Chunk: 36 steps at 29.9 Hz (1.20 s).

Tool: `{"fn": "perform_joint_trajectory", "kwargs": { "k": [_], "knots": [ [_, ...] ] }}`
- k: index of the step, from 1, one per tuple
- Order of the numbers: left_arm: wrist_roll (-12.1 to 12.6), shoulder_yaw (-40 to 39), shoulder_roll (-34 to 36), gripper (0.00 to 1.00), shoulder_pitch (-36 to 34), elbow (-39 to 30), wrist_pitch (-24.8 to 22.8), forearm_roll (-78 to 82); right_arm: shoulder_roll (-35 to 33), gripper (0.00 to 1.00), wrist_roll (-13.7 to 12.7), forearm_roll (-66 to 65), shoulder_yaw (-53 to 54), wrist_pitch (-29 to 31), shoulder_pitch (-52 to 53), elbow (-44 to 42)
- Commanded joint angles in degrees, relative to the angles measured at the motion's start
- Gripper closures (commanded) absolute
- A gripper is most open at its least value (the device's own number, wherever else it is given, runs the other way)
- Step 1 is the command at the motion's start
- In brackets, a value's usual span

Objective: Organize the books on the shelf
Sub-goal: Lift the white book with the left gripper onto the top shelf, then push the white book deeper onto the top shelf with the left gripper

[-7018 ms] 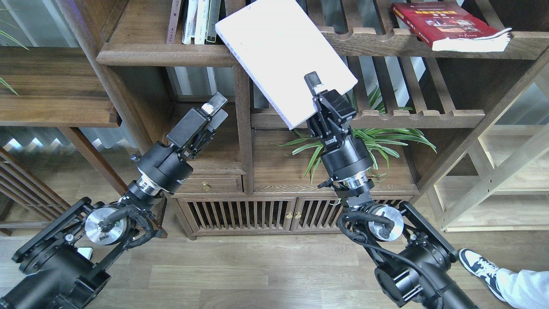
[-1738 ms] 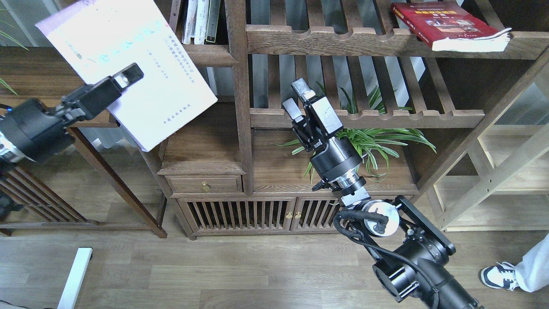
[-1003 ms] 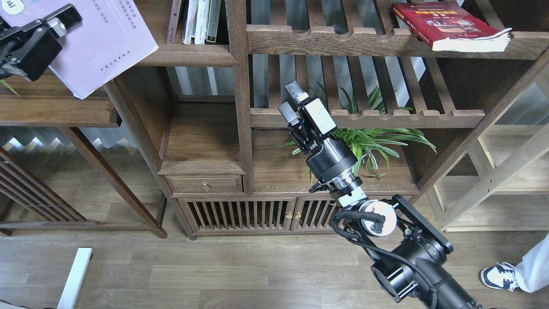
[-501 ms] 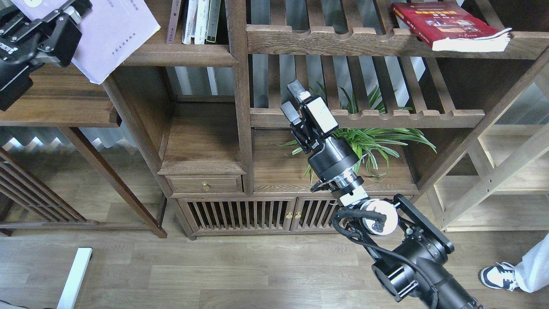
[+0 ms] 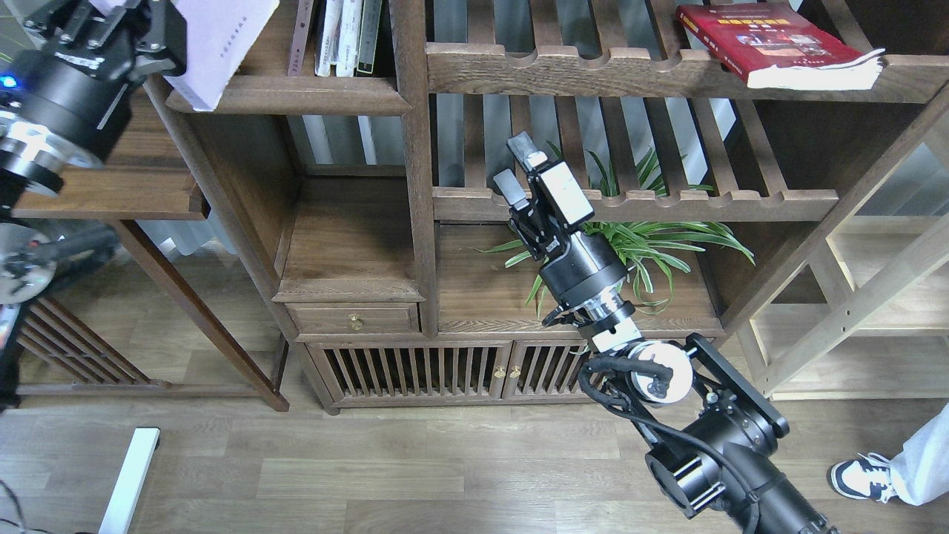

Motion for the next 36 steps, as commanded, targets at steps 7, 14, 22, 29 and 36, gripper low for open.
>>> {"fn": "perform_joint_trajectory", "kwargs": {
  "k": [7, 14, 22, 29, 36],
  "knots": [
    [-0.19, 2.02, -3.76, 0.97, -2.33, 0.53, 9.28, 5.43, 0.00, 0.02, -0.26, 1.34, 2.56, -0.05, -0.08, 0.00],
    [-0.28, 6.51, -3.85, 0.97, -5.85, 2.02, 13.60, 5.69, 0.00, 0.02, -0.26, 3.81, 3.00, 0.04, 0.00, 0.00],
    [-0.37, 8.97, -3.94, 0.95, -9.45, 7.38, 13.42, 5.69, 0.00, 0.02, -0.26, 4.60, 2.83, -0.14, 0.00, -0.09],
    [-1.51, 10.90, -4.11, 0.95, -12.79, 12.91, 12.63, 5.35, 0.00, 0.02, -0.17, 5.30, 2.74, -0.14, -0.08, -0.09],
    [-4.58, 14.15, -6.40, 0.95, -18.59, 21.08, 12.19, 4.12, 0.00, 0.02, -0.09, 5.57, 2.56, 0.21, -0.17, -0.09]
  ]
}}
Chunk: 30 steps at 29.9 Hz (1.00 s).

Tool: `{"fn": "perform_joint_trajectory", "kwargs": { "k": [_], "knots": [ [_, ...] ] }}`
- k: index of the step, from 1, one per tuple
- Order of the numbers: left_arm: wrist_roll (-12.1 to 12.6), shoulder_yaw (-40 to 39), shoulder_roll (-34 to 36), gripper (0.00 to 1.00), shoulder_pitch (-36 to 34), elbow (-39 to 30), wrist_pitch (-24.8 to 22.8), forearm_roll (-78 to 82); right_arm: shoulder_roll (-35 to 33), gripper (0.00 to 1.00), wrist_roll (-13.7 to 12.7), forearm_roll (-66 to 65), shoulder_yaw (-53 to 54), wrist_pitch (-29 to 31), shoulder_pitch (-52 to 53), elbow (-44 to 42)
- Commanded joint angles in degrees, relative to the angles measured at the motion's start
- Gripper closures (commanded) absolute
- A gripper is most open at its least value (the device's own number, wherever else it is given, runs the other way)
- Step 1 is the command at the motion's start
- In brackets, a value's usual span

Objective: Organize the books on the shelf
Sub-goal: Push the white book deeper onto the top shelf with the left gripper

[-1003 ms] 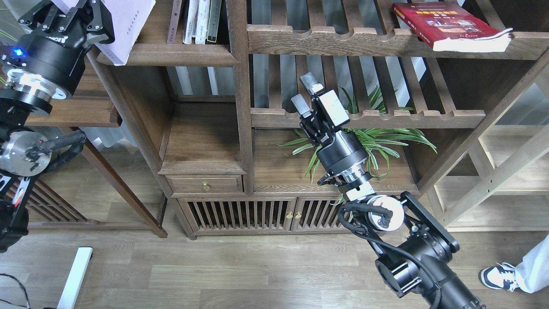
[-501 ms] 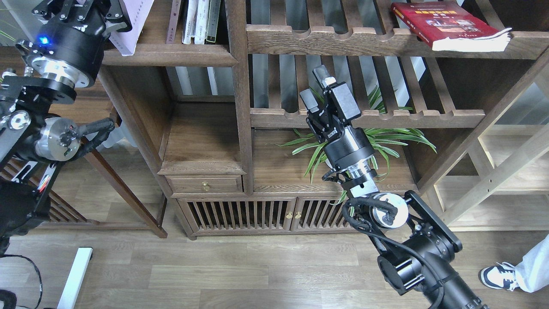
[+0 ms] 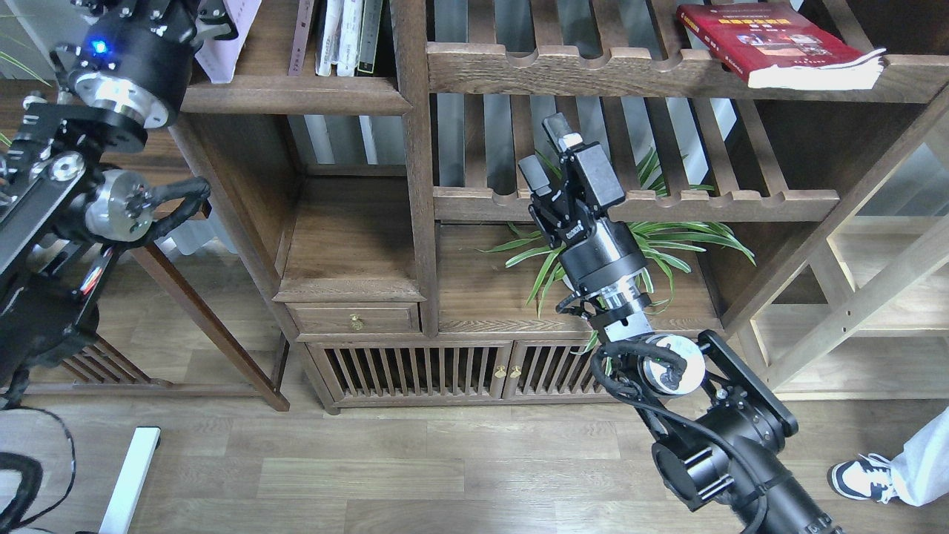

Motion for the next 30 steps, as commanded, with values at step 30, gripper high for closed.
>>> {"fn": "perform_joint_trajectory", "kwargs": {
  "k": [30],
  "knots": [
    [-9.57, 12.22, -7.45, 0.95, -16.75, 31.13, -7.34, -8.69, 0.00, 0.02, 0.01, 1.28, 0.08, 0.36, -0.02, 0.09]
  ]
}}
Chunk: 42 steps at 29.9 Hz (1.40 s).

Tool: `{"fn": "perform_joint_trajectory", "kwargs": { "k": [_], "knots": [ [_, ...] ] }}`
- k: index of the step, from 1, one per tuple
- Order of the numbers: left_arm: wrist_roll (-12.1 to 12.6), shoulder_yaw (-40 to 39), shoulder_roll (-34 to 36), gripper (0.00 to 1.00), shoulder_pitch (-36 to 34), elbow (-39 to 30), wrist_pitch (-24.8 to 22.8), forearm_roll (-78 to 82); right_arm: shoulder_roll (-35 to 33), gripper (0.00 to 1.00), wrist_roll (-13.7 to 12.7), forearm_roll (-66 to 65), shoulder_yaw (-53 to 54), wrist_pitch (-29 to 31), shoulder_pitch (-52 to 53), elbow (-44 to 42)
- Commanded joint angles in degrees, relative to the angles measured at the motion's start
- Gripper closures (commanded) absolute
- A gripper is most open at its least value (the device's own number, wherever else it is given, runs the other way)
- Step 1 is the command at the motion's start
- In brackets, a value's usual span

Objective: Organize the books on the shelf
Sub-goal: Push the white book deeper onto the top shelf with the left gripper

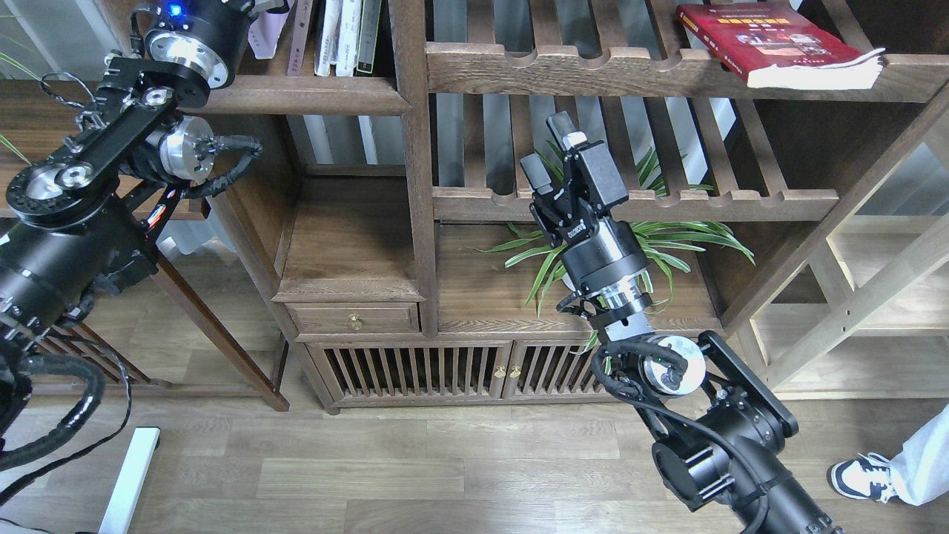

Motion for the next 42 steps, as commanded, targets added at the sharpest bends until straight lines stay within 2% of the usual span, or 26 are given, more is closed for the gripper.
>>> {"fn": "perform_joint_trajectory", "kwargs": {
  "k": [1, 42],
  "knots": [
    [-0.03, 0.36, -0.02, 0.95, -1.06, 1.99, -0.95, -0.08, 0.00, 0.02, 0.00, 0.22, 0.00, -0.01, 0.00, -0.05],
    [-0.74, 1.76, -2.31, 0.81, -2.12, 8.06, -2.36, -0.78, 0.00, 0.02, 0.00, 0.31, 0.00, 0.08, 0.09, 0.03]
  ]
}}
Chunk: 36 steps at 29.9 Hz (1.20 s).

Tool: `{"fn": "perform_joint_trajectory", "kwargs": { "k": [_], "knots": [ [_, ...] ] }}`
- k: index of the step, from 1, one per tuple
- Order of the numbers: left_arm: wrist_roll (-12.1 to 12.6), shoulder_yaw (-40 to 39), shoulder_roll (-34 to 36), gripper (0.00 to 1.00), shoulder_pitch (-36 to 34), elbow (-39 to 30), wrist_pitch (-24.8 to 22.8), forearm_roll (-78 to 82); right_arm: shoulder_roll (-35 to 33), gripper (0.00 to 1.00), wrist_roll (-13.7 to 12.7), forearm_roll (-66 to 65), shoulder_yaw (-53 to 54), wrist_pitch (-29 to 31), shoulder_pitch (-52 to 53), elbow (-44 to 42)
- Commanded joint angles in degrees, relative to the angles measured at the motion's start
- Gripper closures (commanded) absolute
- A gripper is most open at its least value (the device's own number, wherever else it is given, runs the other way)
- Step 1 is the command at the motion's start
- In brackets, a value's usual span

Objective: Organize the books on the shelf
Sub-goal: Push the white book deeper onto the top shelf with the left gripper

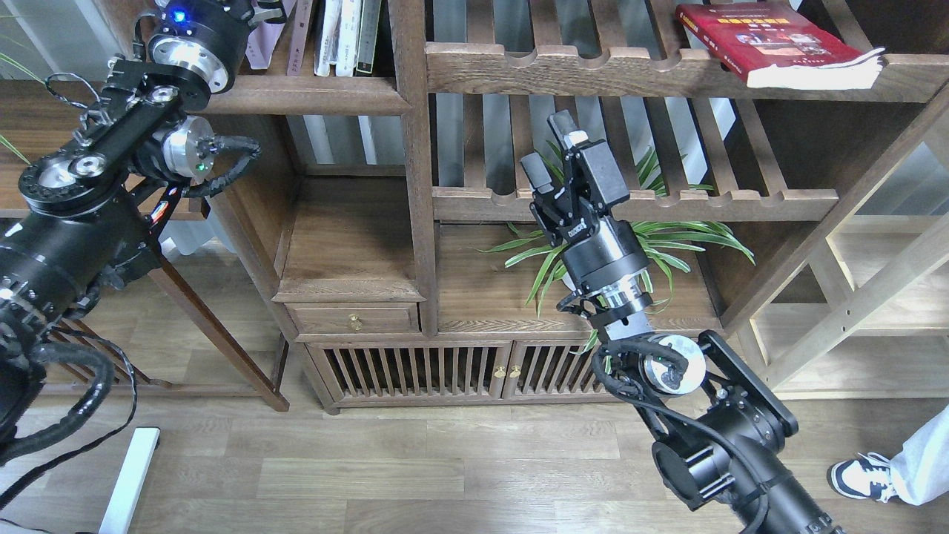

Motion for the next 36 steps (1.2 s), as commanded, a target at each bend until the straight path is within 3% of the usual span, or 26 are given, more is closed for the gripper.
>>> {"fn": "perform_joint_trajectory", "kwargs": {
  "k": [1, 19, 36],
  "knots": [
    [0.01, 0.09, -0.12, 0.80, -0.24, 0.37, -0.23, 0.00, 0.00, 0.02, -0.01, 0.00, 0.00, 0.08, 0.00, 0.04],
    [-0.25, 0.27, -0.30, 0.64, -1.38, 0.28, -0.32, -0.44, 0.00, 0.02, -0.09, 0.00, -0.18, 0.35, 0.00, 0.04],
    [-0.60, 0.01, -1.53, 0.64, -4.98, -0.25, -0.32, -1.49, 0.00, 0.02, -0.18, -0.09, -0.26, 0.35, -0.18, 0.04]
  ]
}}
